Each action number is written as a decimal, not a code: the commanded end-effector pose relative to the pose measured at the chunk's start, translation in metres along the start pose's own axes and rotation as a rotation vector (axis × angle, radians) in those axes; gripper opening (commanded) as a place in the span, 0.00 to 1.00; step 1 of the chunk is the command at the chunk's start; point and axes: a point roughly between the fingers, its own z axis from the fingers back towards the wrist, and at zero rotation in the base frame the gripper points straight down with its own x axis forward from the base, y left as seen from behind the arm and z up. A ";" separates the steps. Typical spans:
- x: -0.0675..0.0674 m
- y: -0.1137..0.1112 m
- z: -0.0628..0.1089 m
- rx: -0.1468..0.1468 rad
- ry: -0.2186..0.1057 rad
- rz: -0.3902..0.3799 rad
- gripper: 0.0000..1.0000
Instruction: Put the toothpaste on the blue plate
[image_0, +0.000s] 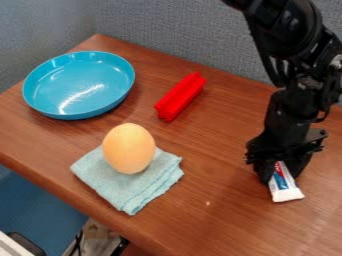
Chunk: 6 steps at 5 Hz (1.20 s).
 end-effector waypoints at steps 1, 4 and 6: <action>0.011 -0.002 0.031 -0.071 -0.039 0.005 0.00; 0.015 0.002 0.038 -0.067 -0.037 -0.011 0.00; 0.017 0.005 0.042 -0.065 -0.036 -0.021 0.00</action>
